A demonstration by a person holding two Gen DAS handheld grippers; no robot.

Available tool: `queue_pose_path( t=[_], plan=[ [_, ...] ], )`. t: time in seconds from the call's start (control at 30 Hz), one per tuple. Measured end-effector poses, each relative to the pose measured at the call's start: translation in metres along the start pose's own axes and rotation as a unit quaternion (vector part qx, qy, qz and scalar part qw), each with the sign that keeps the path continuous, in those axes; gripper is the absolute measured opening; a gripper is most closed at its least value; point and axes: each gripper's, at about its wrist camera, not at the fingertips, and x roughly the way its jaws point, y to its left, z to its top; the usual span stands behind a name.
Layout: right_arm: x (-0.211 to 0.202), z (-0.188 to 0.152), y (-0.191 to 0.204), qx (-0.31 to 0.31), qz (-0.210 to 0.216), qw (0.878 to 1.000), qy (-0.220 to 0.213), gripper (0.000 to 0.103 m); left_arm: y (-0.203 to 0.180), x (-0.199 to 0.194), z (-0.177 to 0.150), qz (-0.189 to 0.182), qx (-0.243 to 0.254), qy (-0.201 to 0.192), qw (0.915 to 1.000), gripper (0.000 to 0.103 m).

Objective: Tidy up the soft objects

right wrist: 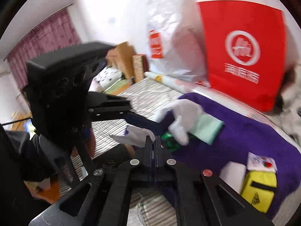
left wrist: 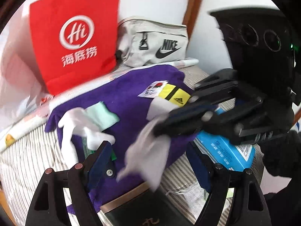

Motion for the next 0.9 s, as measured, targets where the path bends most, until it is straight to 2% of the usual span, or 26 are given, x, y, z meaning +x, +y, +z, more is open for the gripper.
queue_pose_path(
  t=[0.1, 0.2, 0.3, 0.37, 0.53, 0.67, 0.8, 0.9],
  plan=[
    [-0.009, -0.006, -0.018, 0.026, -0.050, 0.998, -0.003, 0.002, 0.011, 0.002, -0.003, 0.017, -0.018, 0.001, 0.9997, 0.080],
    [-0.014, -0.014, -0.037, 0.058, -0.081, 0.995, 0.001, 0.002, 0.020, 0.005, -0.005, 0.043, -0.039, 0.006, 0.9983, 0.080],
    [-0.009, -0.023, -0.051, 0.082, -0.096, 0.992, 0.015, 0.013, 0.032, 0.009, -0.007, 0.042, -0.074, 0.010, 0.9963, 0.080],
    [-0.004, -0.028, -0.055, 0.088, -0.105, 0.990, 0.029, 0.029, 0.036, 0.010, -0.009, 0.042, -0.088, 0.011, 0.9951, 0.080],
    [-0.009, -0.038, -0.060, 0.109, -0.115, 0.987, 0.030, 0.038, 0.040, 0.011, -0.015, 0.058, -0.107, 0.022, 0.9923, 0.080],
    [-0.025, -0.046, -0.058, 0.115, -0.139, 0.984, 0.018, 0.054, 0.039, 0.005, -0.019, 0.056, -0.117, 0.021, 0.9914, 0.080],
    [-0.042, -0.058, -0.057, 0.131, -0.165, 0.977, 0.014, 0.055, 0.034, -0.003, -0.022, 0.067, -0.124, 0.024, 0.9898, 0.080],
    [-0.057, -0.068, -0.052, 0.147, -0.169, 0.975, 0.011, 0.055, 0.029, -0.010, -0.027, 0.071, -0.133, 0.026, 0.9882, 0.080]
  ],
)
